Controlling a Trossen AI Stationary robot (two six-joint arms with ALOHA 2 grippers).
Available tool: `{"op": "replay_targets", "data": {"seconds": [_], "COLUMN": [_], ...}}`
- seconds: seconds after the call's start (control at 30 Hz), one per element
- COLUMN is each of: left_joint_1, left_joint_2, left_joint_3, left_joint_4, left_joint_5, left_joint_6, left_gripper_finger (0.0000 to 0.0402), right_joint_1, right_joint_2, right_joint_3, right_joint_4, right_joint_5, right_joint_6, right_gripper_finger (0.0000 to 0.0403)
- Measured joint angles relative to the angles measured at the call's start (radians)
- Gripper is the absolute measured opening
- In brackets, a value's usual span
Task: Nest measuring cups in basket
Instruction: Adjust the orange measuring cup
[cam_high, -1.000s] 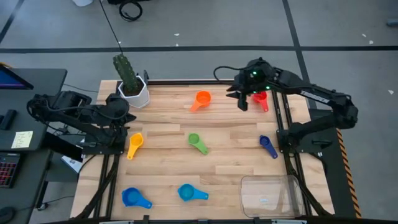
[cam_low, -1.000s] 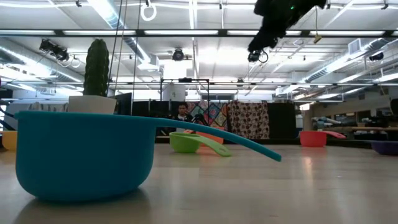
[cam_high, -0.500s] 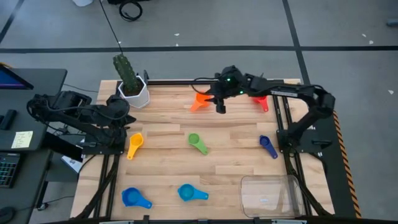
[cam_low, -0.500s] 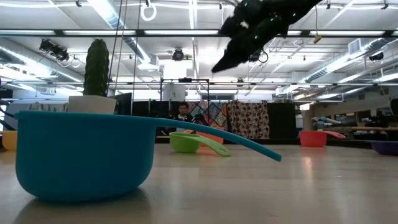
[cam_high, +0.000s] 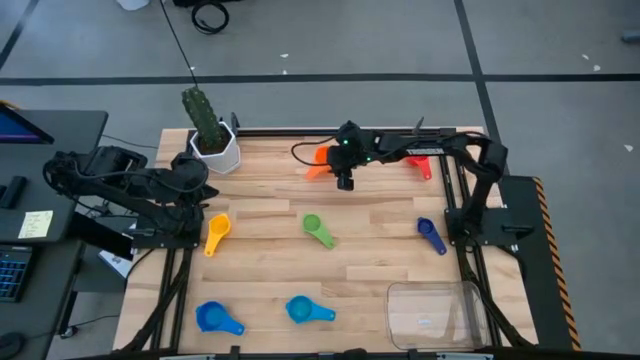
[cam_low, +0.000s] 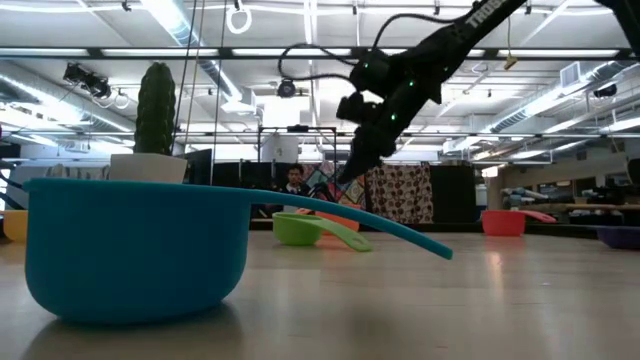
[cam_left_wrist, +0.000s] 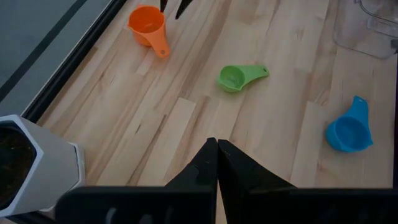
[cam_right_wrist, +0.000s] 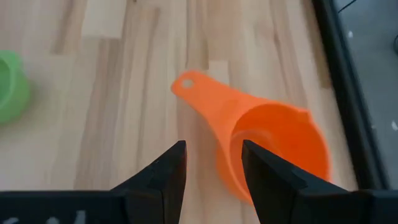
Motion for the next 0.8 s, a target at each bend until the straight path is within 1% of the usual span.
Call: {"op": "replay_targets", "data": {"seconds": [0.1, 0.3, 0.53, 0.8], "left_joint_1": [0.0, 0.0, 0.0, 0.0], "left_joint_2": [0.0, 0.0, 0.0, 0.0], "left_joint_3": [0.0, 0.0, 0.0, 0.0], "left_joint_4": [0.0, 0.0, 0.006, 0.008], "left_joint_5": [0.0, 0.0, 0.0, 0.0], "left_joint_6": [0.0, 0.0, -0.001, -0.001], "left_gripper_finger": [0.0009, 0.0009, 0.0009, 0.0009], "right_joint_1": [0.0, 0.0, -0.002, -0.013], "right_joint_2": [0.033, 0.066, 0.079, 0.098], "right_joint_3": [0.0, 0.0, 0.0, 0.001], "right_joint_4": [0.017, 0.028, 0.032, 0.029], "right_joint_5": [0.039, 0.153, 0.135, 0.119], "right_joint_6": [-0.004, -0.079, -0.115, -0.117], "right_gripper_finger": [0.016, 0.0161, 0.0161, 0.0158]}}
